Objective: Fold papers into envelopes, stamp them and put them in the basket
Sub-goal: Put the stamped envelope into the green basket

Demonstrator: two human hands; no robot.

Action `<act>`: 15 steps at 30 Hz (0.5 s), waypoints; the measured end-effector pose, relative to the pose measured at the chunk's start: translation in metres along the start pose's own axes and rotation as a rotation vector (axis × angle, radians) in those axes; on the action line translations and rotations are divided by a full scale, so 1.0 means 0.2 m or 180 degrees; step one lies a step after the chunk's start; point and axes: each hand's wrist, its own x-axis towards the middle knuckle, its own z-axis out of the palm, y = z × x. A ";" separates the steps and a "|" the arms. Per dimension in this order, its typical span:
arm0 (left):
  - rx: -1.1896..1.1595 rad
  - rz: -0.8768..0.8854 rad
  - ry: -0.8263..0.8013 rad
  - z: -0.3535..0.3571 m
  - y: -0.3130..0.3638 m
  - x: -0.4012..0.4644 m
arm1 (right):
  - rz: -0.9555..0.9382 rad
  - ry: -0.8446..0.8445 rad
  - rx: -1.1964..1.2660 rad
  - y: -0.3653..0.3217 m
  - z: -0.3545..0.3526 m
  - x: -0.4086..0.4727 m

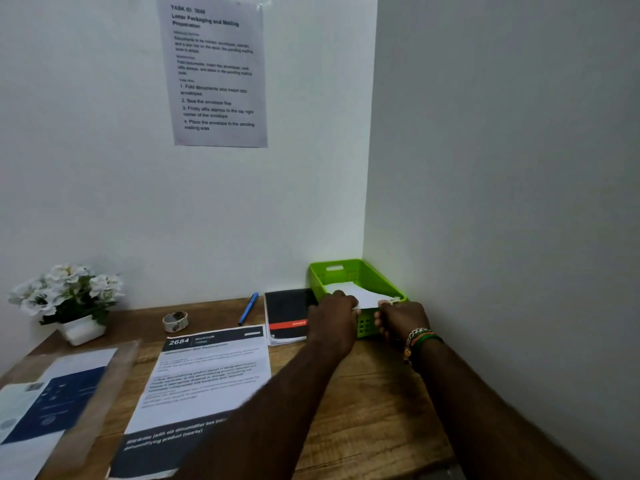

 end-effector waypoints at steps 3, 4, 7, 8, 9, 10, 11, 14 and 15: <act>-0.0065 -0.0066 0.0032 0.03 0.01 0.02 | -0.0001 0.0003 -0.0007 0.00 0.00 0.03; -0.0122 -0.0088 0.0014 0.04 0.01 0.02 | -0.0028 -0.0003 -0.0012 0.00 0.00 0.04; -0.0346 -0.0031 -0.0121 0.06 0.00 0.03 | -0.0177 0.0033 0.0000 -0.01 -0.01 0.03; -0.0462 0.0031 -0.0153 0.06 -0.01 0.02 | -0.0233 0.0052 -0.0033 -0.01 -0.01 0.02; -0.0563 0.0115 -0.0154 0.06 -0.02 0.01 | -0.0297 0.0086 -0.0091 -0.01 -0.01 0.01; -0.0623 0.0202 -0.0115 0.06 -0.04 0.00 | -0.0381 0.0154 -0.0219 -0.01 -0.01 0.00; -0.0659 0.0265 -0.0051 0.06 -0.06 -0.02 | -0.0488 0.0233 -0.0411 0.00 -0.01 -0.01; -0.0829 0.0283 0.0264 -0.02 -0.16 -0.09 | -0.0983 0.0496 -0.1079 0.03 0.01 -0.08; -0.0837 0.0332 0.0394 -0.06 -0.21 -0.12 | -0.1260 0.0576 -0.1158 0.04 0.03 -0.12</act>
